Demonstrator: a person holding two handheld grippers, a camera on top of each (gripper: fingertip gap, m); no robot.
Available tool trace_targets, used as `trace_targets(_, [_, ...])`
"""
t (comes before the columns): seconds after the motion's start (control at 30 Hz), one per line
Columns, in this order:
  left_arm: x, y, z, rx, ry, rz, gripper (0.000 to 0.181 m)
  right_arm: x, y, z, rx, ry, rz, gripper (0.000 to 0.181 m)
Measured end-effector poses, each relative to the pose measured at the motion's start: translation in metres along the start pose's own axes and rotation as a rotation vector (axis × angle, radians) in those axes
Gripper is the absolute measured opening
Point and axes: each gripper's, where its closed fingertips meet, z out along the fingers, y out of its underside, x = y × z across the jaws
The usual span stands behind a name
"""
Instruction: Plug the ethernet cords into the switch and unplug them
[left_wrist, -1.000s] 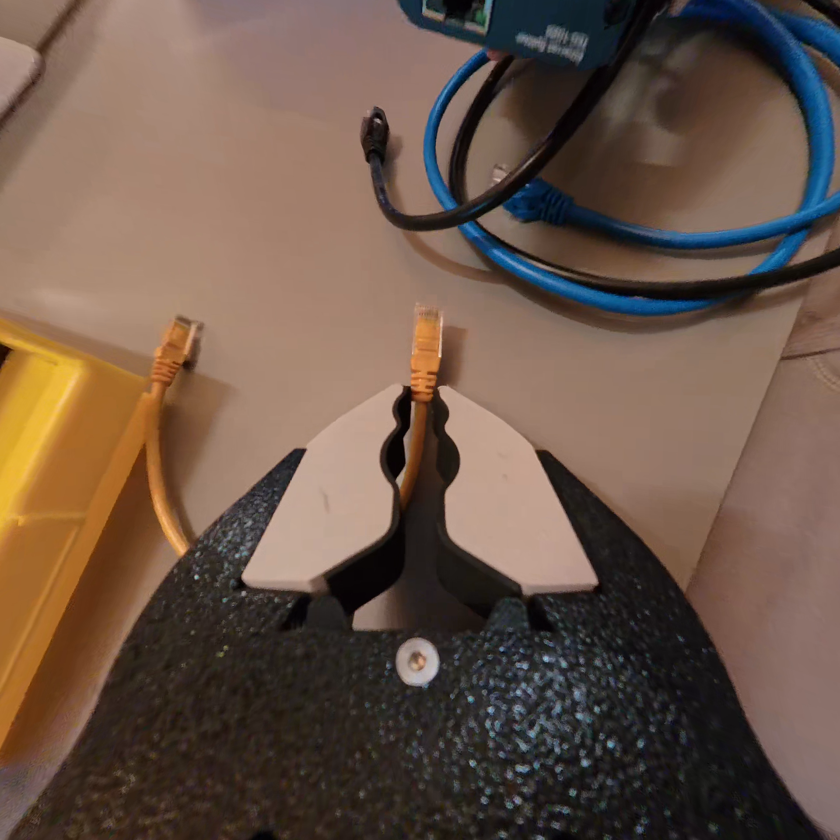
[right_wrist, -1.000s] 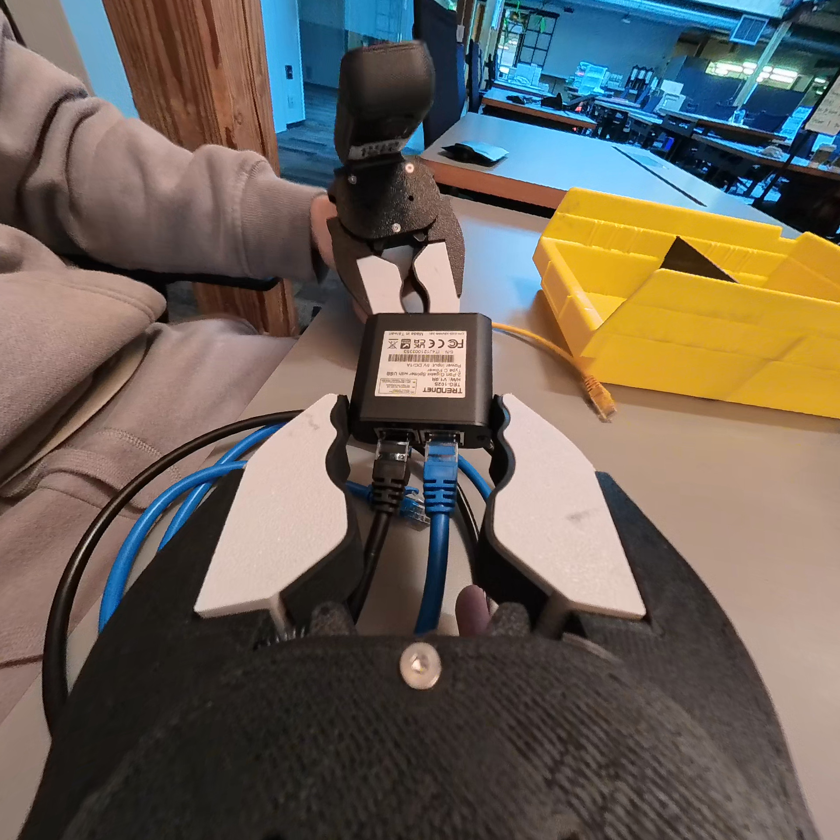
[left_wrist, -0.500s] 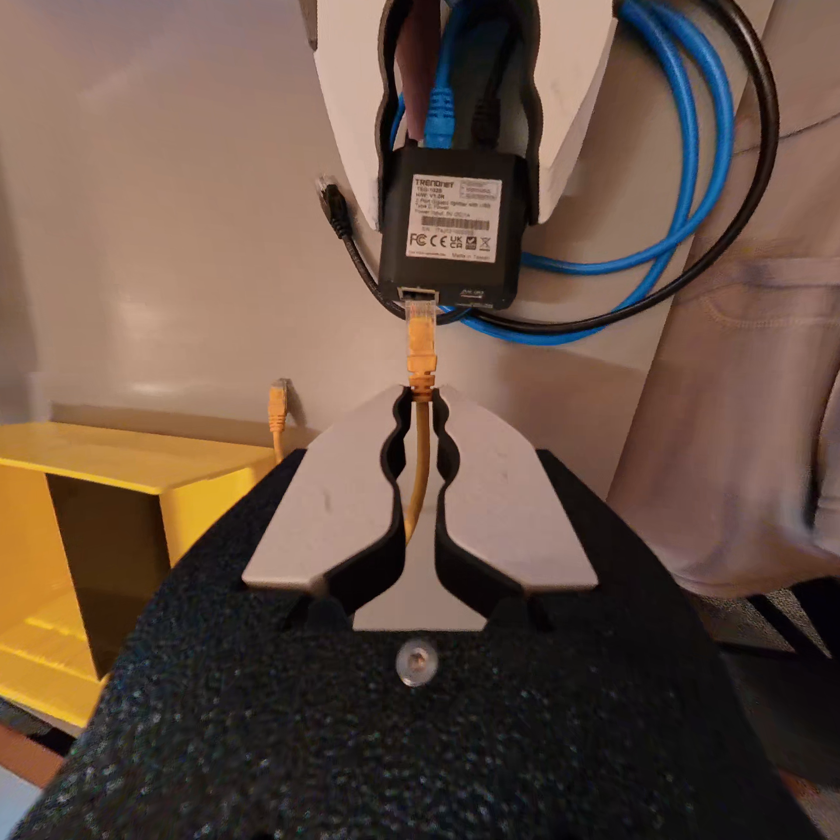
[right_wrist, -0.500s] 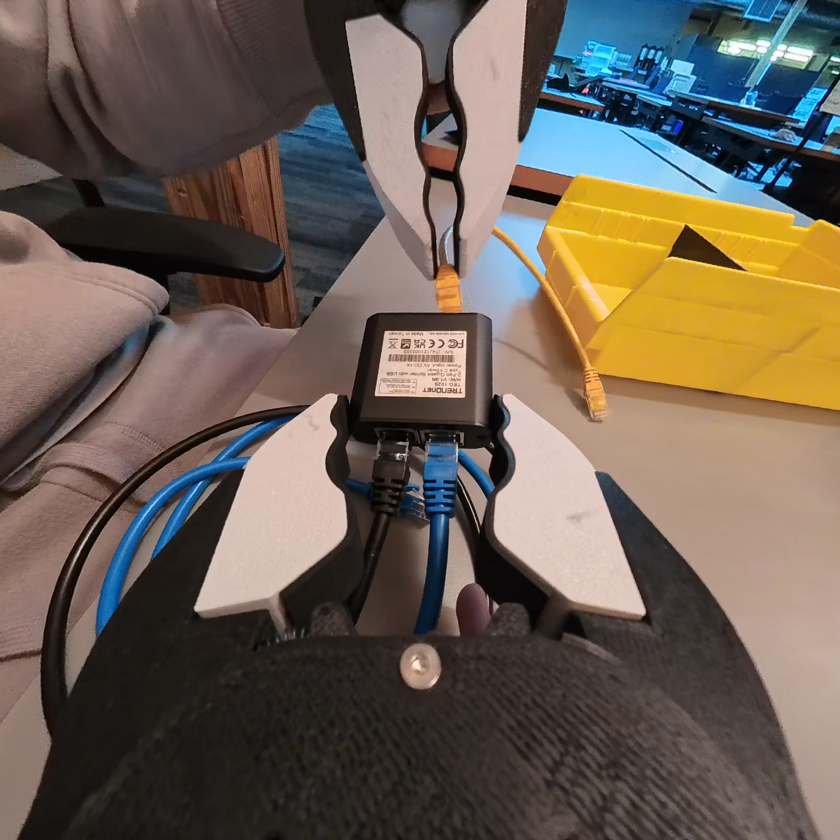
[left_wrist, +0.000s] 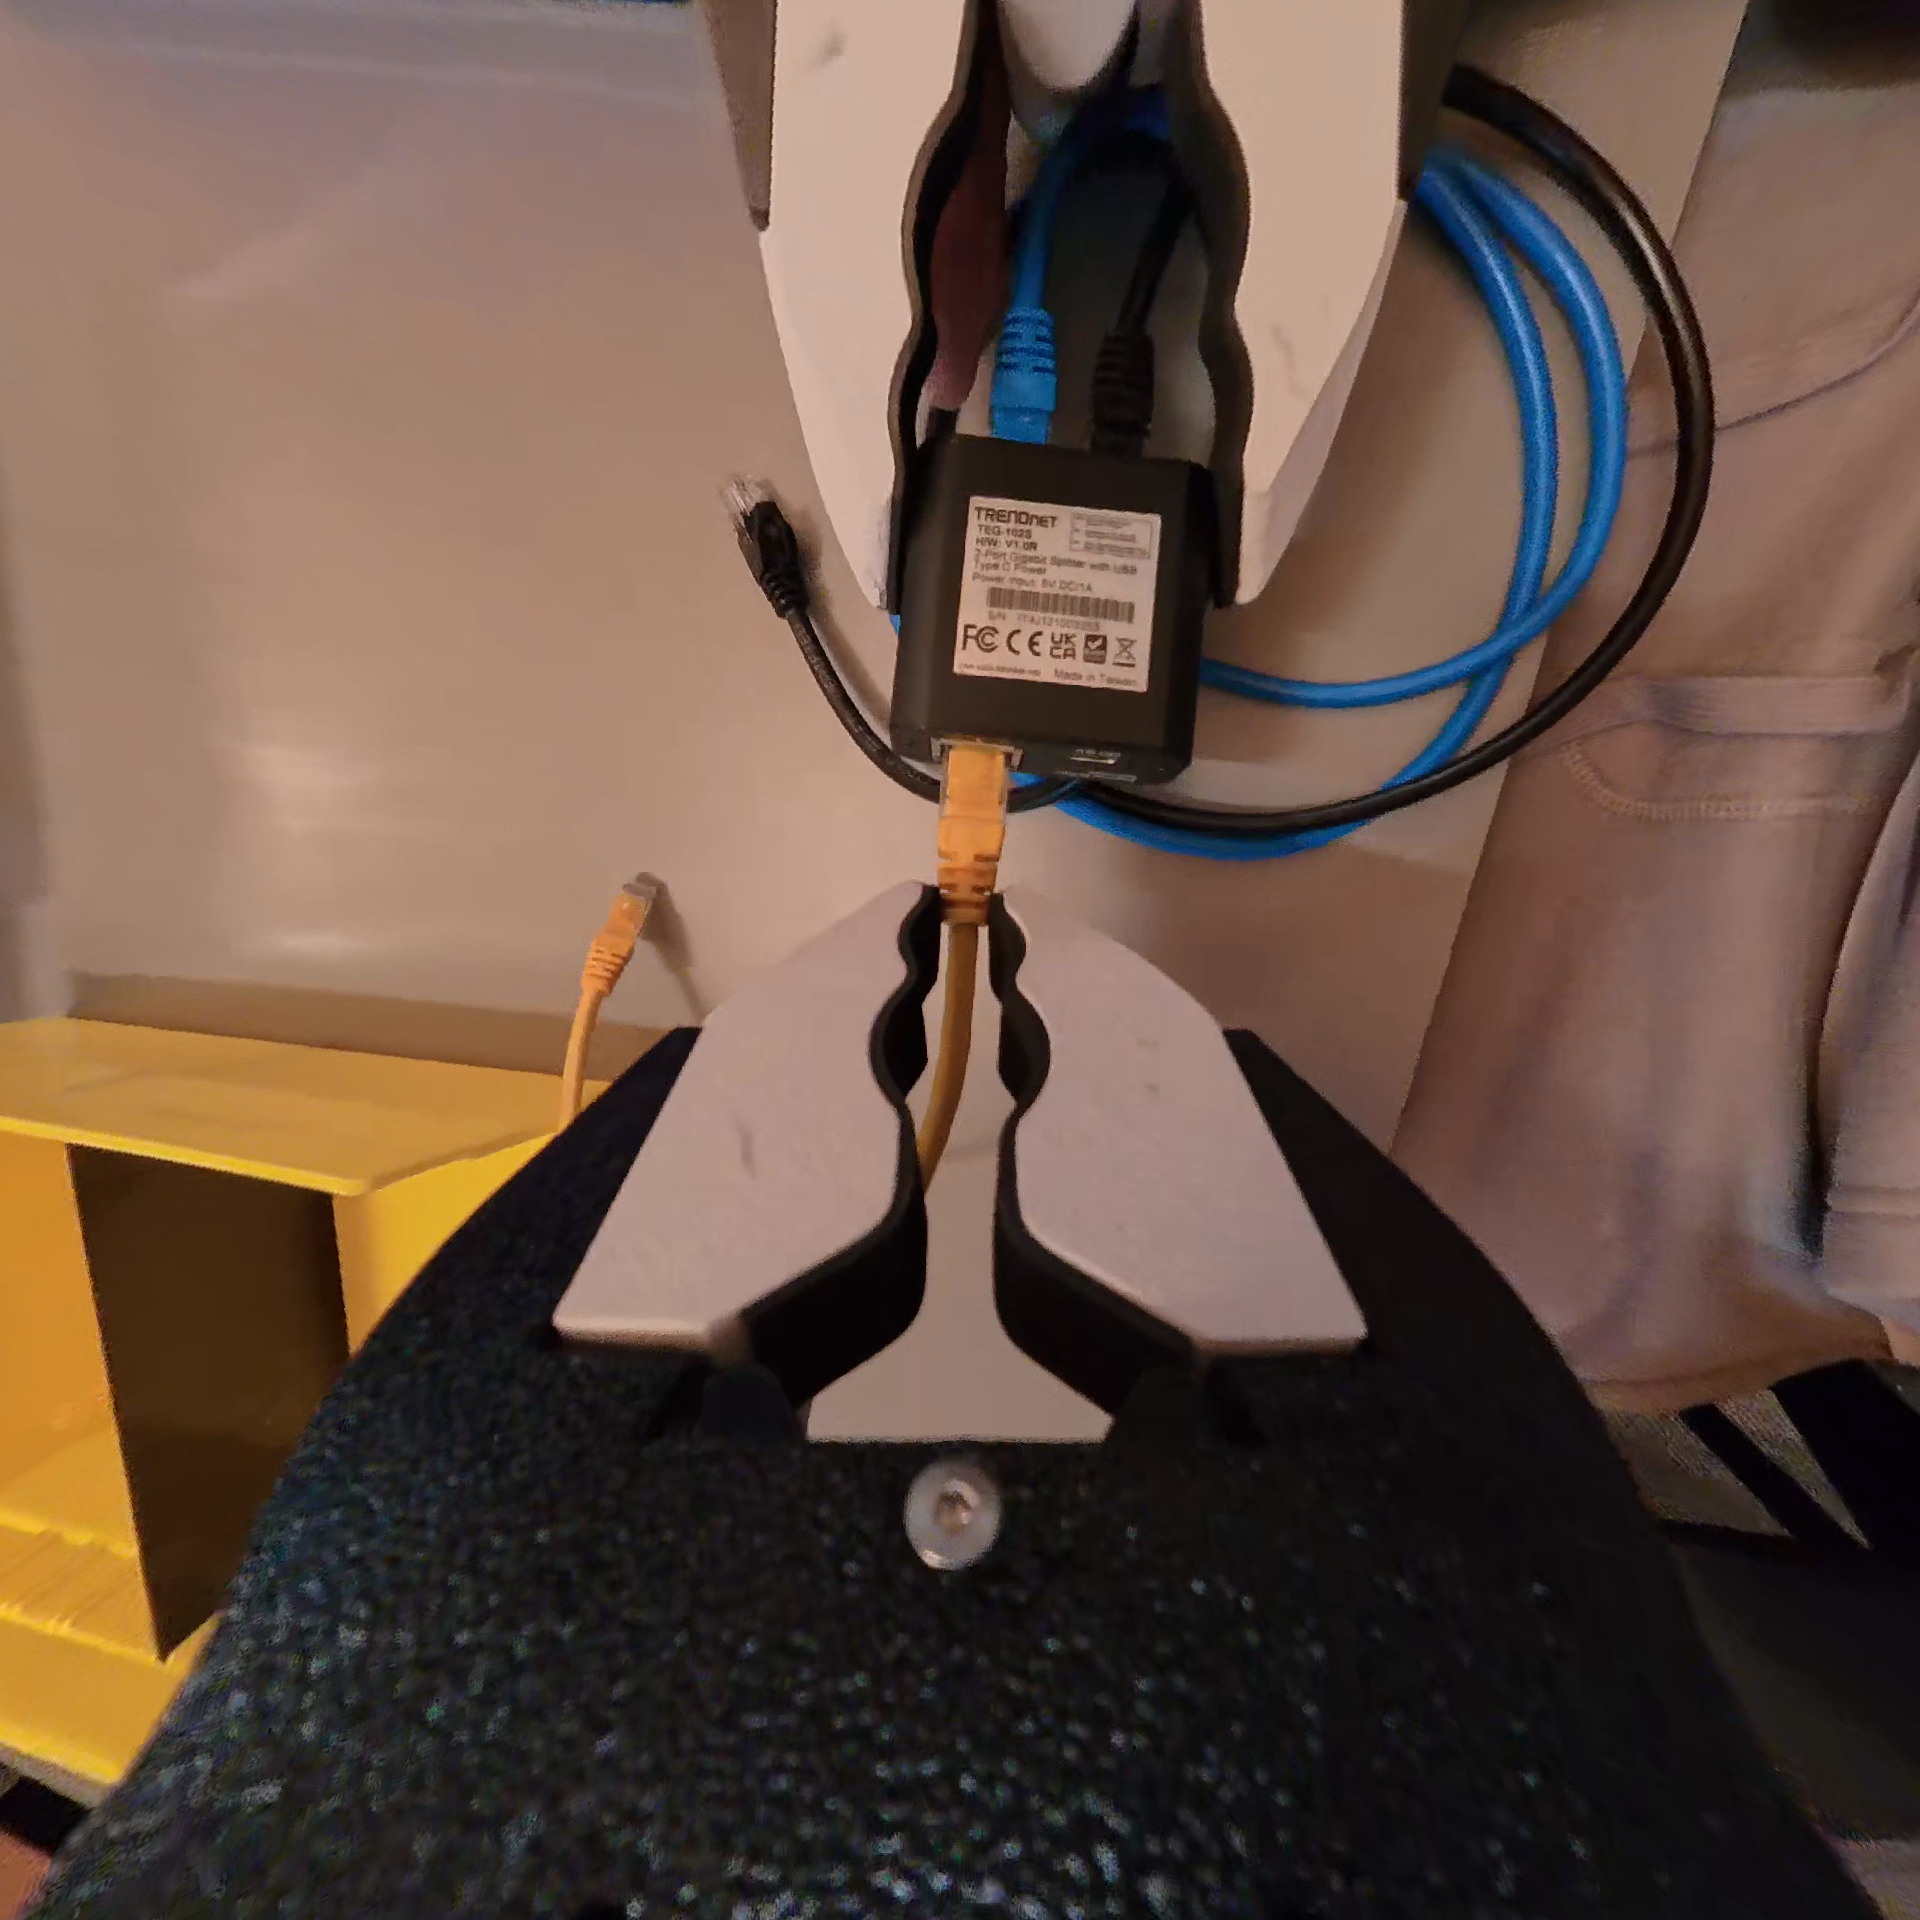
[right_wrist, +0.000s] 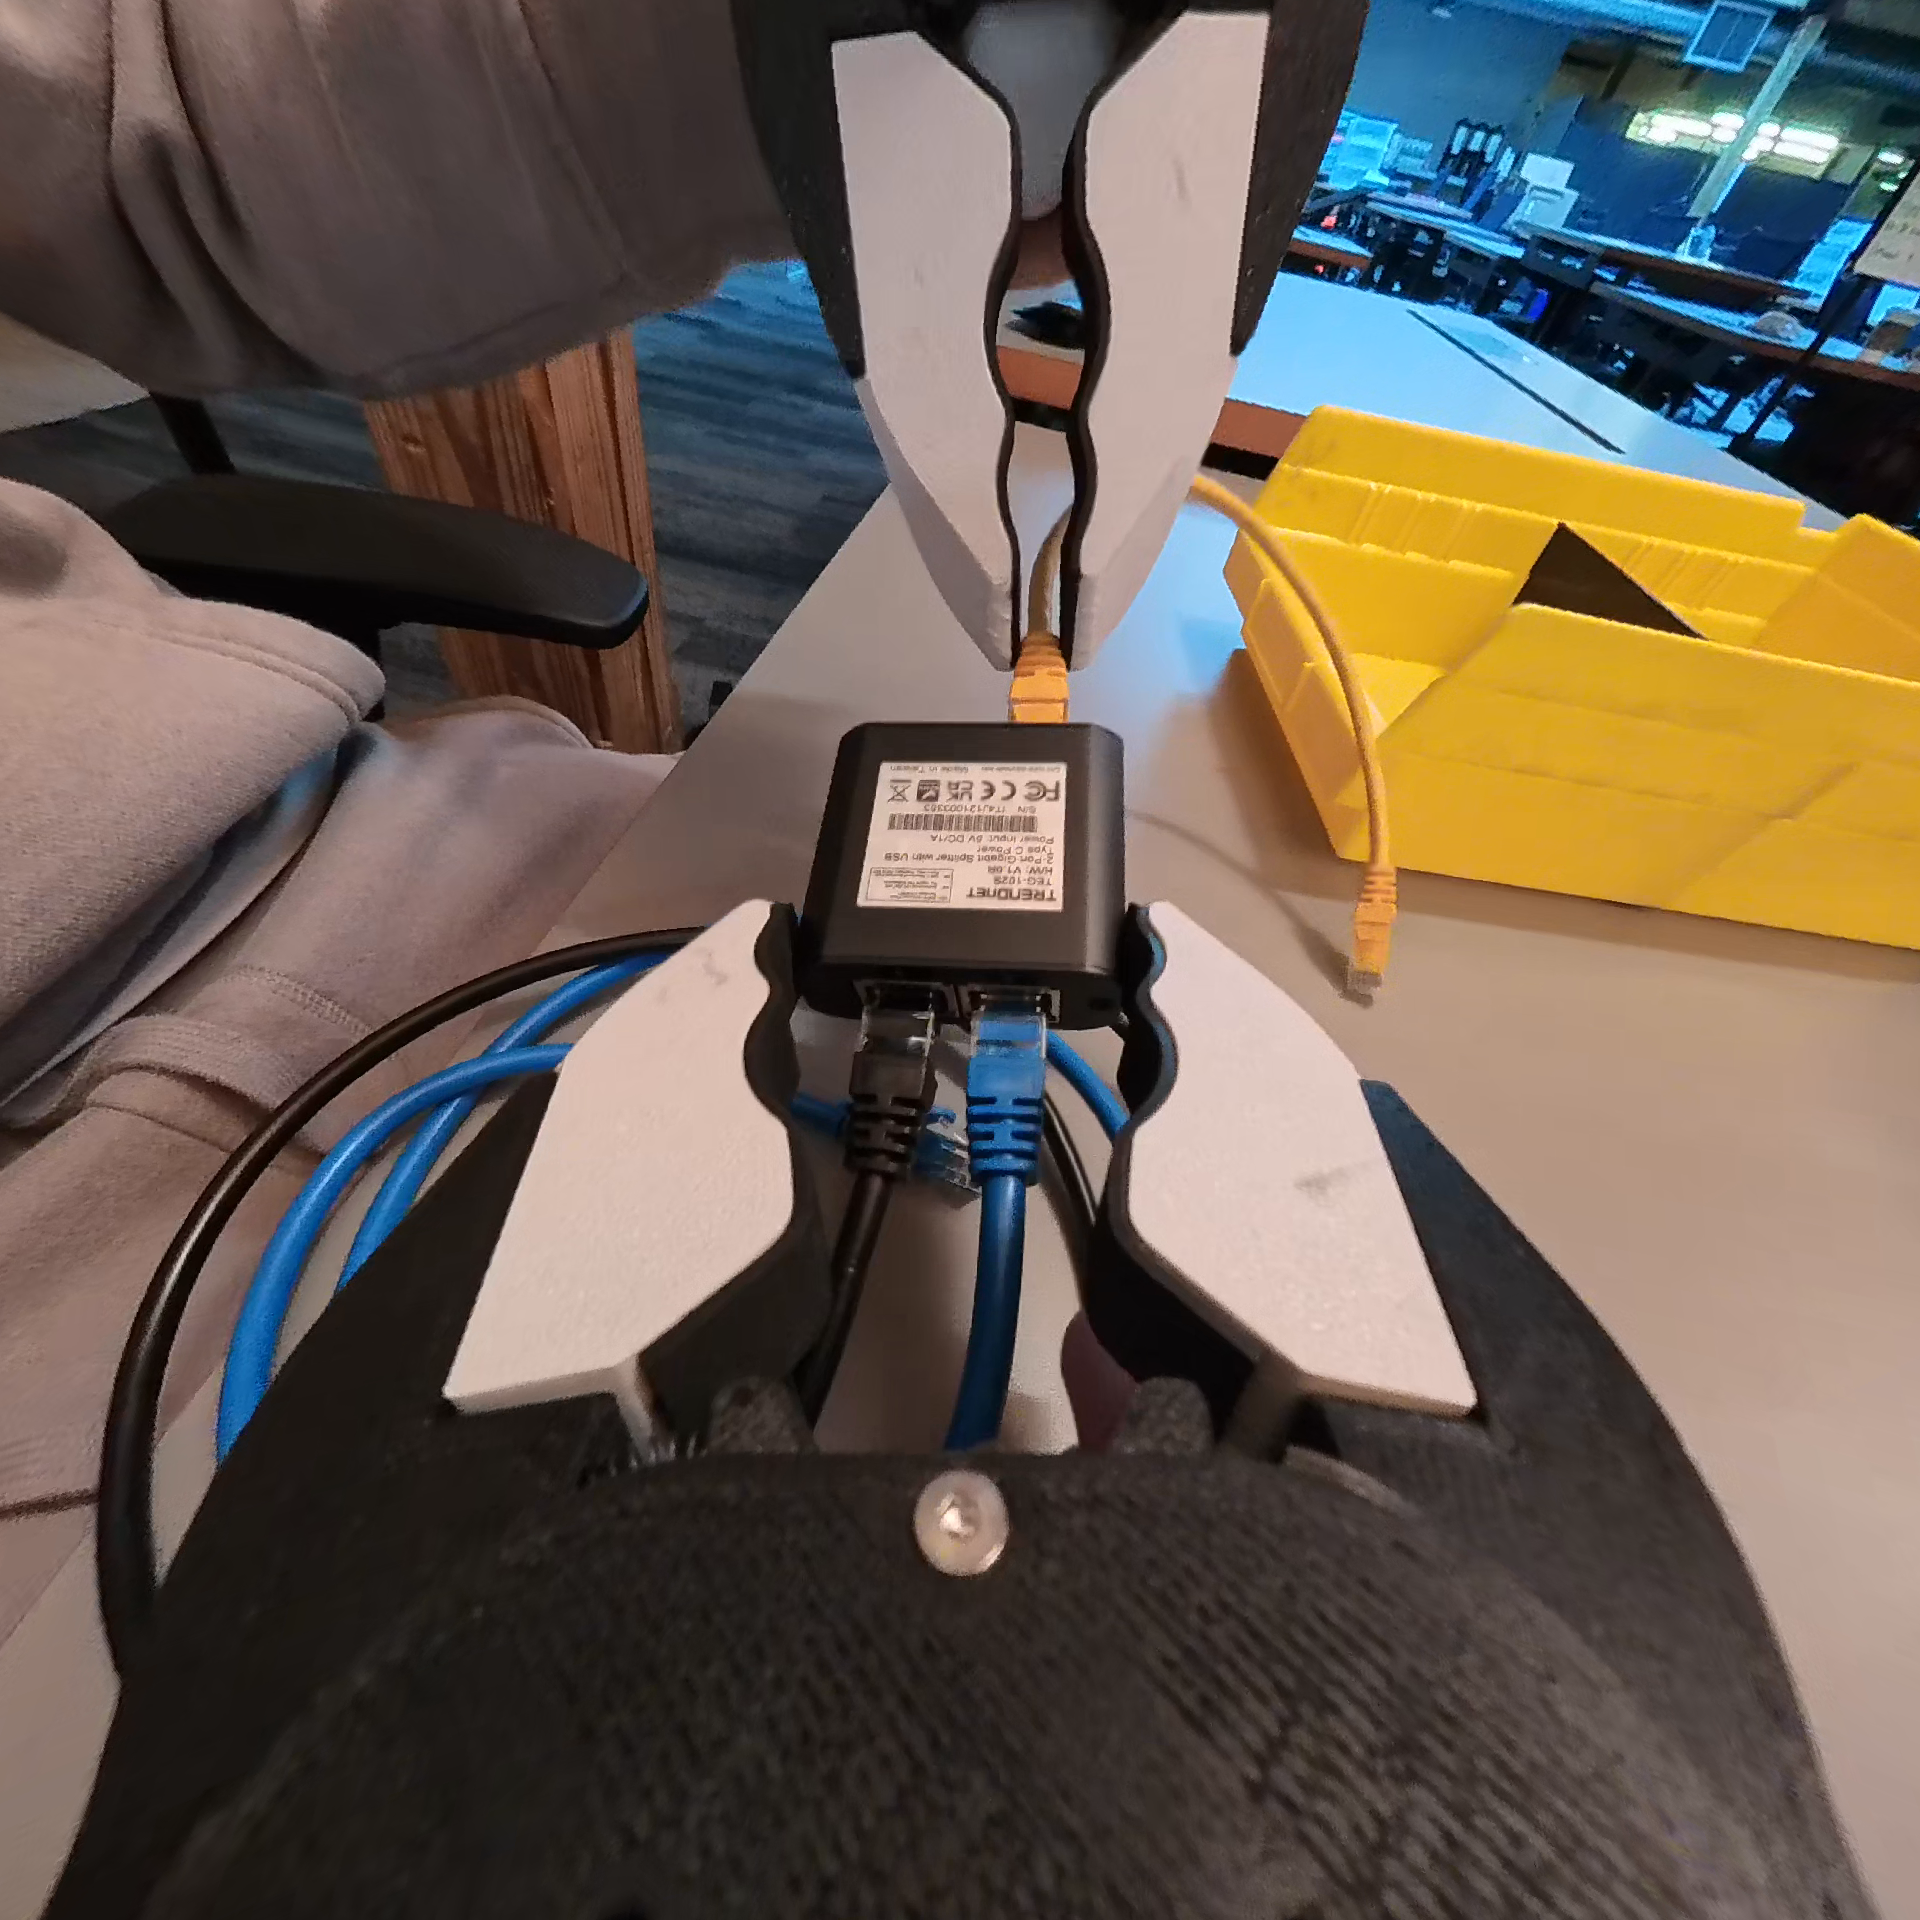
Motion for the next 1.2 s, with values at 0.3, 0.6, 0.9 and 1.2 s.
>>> trace_targets(0.3, [-0.009,-0.006,0.007,0.084,-0.04,-0.032,0.013,0.007,-0.001,-0.003,0.014,0.033,0.025,0.061])
trace_targets(0.6, [-0.066,0.018,-0.13,0.792,-0.669,-0.484,0.028,0.031,-0.058,-0.038,0.256,0.224,-0.059,0.061])
trace_targets(0.9, [-0.032,0.105,-0.027,0.687,-0.457,-0.702,0.037,0.097,-0.195,-0.139,0.41,0.513,-0.317,0.06])
trace_targets(1.2, [-0.015,0.097,0.013,0.612,-0.346,-0.602,0.037,0.215,-0.164,-0.265,-0.065,1.066,-0.45,0.061])
